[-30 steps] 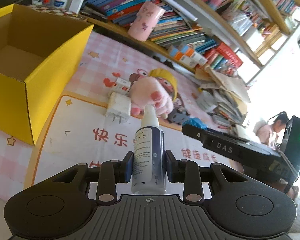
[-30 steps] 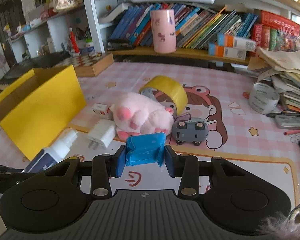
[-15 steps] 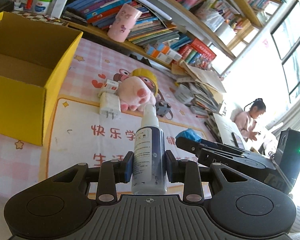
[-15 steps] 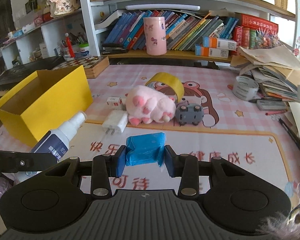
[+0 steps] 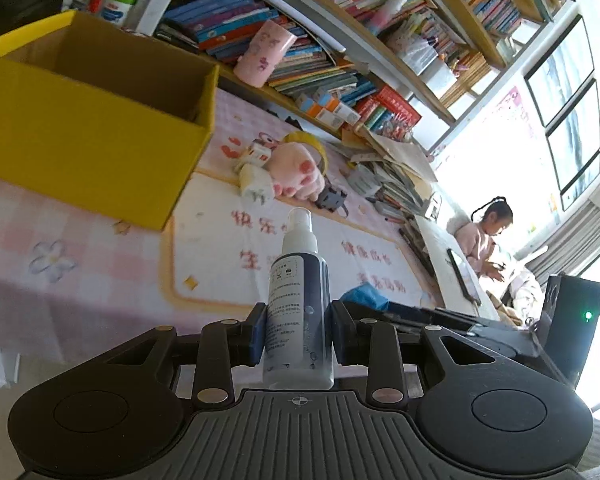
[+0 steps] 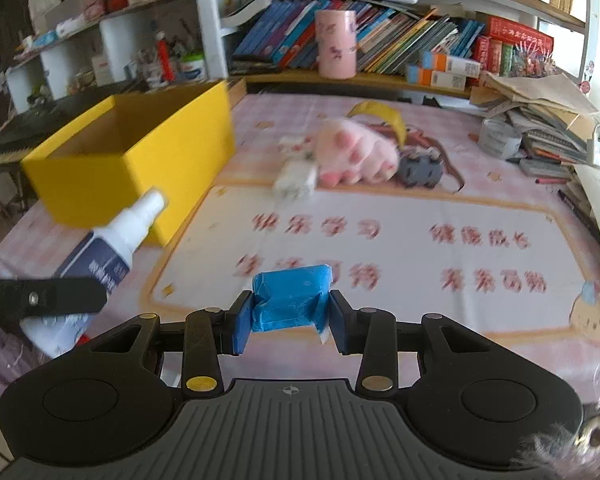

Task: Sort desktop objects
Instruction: 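Carry the spray bottle and blue block with both tools over the yellow box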

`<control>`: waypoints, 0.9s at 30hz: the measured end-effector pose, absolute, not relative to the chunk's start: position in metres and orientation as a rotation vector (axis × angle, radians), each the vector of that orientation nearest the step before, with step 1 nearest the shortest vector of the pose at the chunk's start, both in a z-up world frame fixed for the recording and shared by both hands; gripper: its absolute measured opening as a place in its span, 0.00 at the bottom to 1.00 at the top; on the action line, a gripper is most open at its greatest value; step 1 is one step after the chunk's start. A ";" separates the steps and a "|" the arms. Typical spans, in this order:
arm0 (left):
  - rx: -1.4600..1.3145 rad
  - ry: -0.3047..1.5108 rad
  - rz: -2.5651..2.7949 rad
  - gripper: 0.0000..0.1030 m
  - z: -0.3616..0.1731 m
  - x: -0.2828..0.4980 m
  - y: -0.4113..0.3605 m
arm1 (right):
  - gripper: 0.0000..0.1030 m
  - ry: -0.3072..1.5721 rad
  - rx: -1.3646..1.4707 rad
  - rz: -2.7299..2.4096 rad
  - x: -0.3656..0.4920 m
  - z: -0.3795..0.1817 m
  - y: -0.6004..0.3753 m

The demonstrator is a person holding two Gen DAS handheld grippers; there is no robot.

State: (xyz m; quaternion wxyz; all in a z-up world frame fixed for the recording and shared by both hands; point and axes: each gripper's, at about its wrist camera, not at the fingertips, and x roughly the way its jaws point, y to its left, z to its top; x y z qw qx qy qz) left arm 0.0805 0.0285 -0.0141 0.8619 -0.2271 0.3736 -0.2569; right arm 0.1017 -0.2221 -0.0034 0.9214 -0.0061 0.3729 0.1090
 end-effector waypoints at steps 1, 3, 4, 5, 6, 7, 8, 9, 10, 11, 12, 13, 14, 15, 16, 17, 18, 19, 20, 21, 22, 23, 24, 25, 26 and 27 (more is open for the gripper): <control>-0.476 0.789 -0.539 0.30 -0.015 0.075 0.034 | 0.35 0.772 -0.015 0.226 0.095 -0.005 -0.216; -0.483 0.804 -0.535 0.30 -0.019 0.064 0.045 | 0.35 0.787 -0.019 0.233 0.082 -0.009 -0.203; -0.489 0.812 -0.533 0.30 -0.020 0.059 0.051 | 0.35 0.794 -0.017 0.236 0.076 -0.010 -0.197; -0.491 0.819 -0.532 0.30 -0.022 0.054 0.055 | 0.35 0.801 -0.016 0.240 0.069 -0.012 -0.192; -0.490 0.827 -0.529 0.30 -0.023 0.049 0.059 | 0.35 0.806 -0.016 0.246 0.063 -0.013 -0.185; -0.487 0.835 -0.525 0.30 -0.025 0.043 0.065 | 0.35 0.810 -0.017 0.250 0.057 -0.014 -0.180; -0.486 0.841 -0.519 0.30 -0.027 0.039 0.069 | 0.35 0.816 -0.015 0.256 0.052 -0.015 -0.176; -0.486 0.845 -0.509 0.30 -0.028 0.034 0.074 | 0.35 0.822 -0.012 0.261 0.048 -0.016 -0.172; -0.486 0.847 -0.497 0.30 -0.029 0.029 0.079 | 0.35 0.826 -0.009 0.265 0.045 -0.017 -0.168; -0.490 0.845 -0.484 0.30 -0.030 0.024 0.085 | 0.35 0.830 -0.007 0.271 0.042 -0.017 -0.164; -0.496 0.842 -0.475 0.30 -0.030 0.020 0.089 | 0.35 0.833 -0.006 0.279 0.040 -0.017 -0.160; -0.502 0.836 -0.463 0.30 -0.030 0.016 0.095 | 0.35 0.835 -0.008 0.287 0.038 -0.017 -0.156; -0.506 0.832 -0.451 0.30 -0.030 0.013 0.099 | 0.35 0.838 -0.012 0.300 0.036 -0.017 -0.150; -0.509 0.828 -0.440 0.30 -0.031 0.010 0.103 | 0.35 0.840 -0.015 0.310 0.035 -0.017 -0.146; -0.514 0.824 -0.428 0.30 -0.031 0.007 0.108 | 0.35 0.843 -0.020 0.322 0.034 -0.017 -0.142; -0.518 0.820 -0.419 0.30 -0.031 0.004 0.112 | 0.35 0.844 -0.025 0.335 0.033 -0.017 -0.137; -0.523 0.815 -0.408 0.30 -0.032 0.001 0.116 | 0.35 0.845 -0.030 0.350 0.032 -0.017 -0.133; -0.528 0.810 -0.399 0.30 -0.032 -0.001 0.119 | 0.35 0.846 -0.035 0.365 0.031 -0.016 -0.128; -0.535 0.806 -0.390 0.30 -0.033 -0.003 0.124 | 0.35 0.847 -0.041 0.381 0.031 -0.016 -0.125; -0.541 0.800 -0.381 0.30 -0.033 -0.005 0.127 | 0.35 0.847 -0.047 0.395 0.030 -0.015 -0.121; -0.547 0.794 -0.373 0.30 -0.033 -0.007 0.131 | 0.35 0.847 -0.055 0.412 0.029 -0.015 -0.117; -0.552 0.789 -0.367 0.30 -0.033 -0.008 0.133 | 0.35 0.846 -0.063 0.426 0.028 -0.014 -0.113; -0.556 0.783 -0.361 0.30 -0.033 -0.009 0.136 | 0.35 0.842 -0.074 0.438 0.028 -0.013 -0.109; -0.560 0.776 -0.355 0.30 -0.033 -0.011 0.139 | 0.35 0.839 -0.084 0.449 0.027 -0.012 -0.105; -0.565 0.771 -0.349 0.30 -0.033 -0.012 0.141 | 0.35 0.835 -0.090 0.457 0.027 -0.011 -0.102; -0.572 0.765 -0.345 0.30 -0.033 -0.013 0.145 | 0.35 0.832 -0.096 0.464 0.028 -0.010 -0.099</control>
